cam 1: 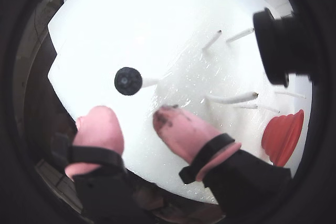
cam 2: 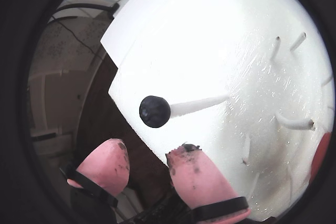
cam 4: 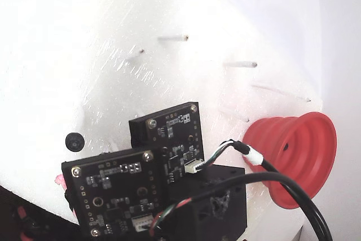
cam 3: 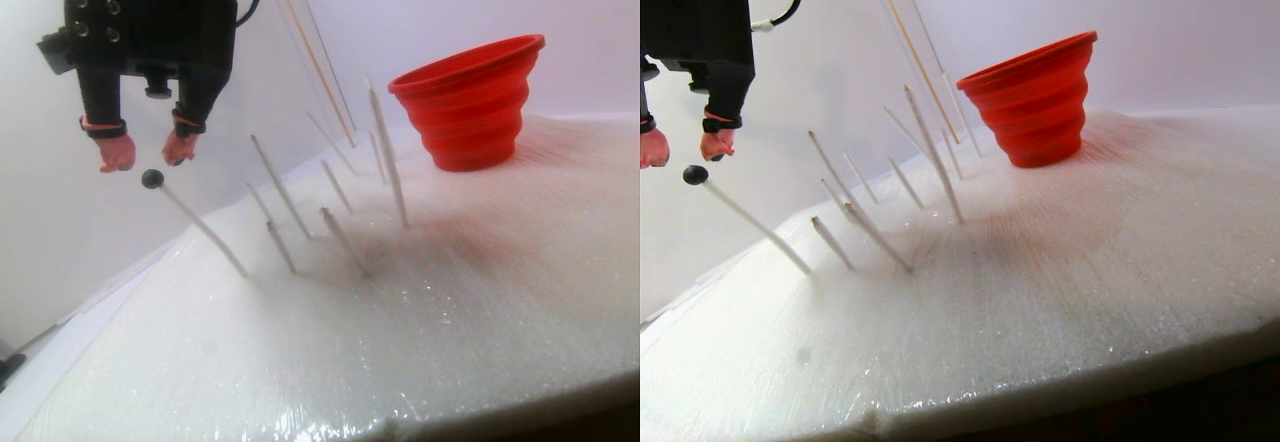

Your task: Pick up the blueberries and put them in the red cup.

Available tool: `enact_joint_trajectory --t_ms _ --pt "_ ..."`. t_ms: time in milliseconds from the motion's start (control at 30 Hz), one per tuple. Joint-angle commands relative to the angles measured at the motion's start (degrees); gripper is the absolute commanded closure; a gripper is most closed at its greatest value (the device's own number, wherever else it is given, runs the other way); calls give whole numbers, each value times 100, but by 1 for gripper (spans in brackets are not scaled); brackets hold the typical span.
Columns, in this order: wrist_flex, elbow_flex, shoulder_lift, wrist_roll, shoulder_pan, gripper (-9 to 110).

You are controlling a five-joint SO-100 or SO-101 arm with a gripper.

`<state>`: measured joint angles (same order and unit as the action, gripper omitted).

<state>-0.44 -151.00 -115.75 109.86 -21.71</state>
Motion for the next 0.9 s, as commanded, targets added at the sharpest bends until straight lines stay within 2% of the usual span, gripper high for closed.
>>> enact_joint_trajectory --t_ms 0,867 --pt "-246 378 79 26 -334 86" --pt "-932 738 1028 9 -457 85"
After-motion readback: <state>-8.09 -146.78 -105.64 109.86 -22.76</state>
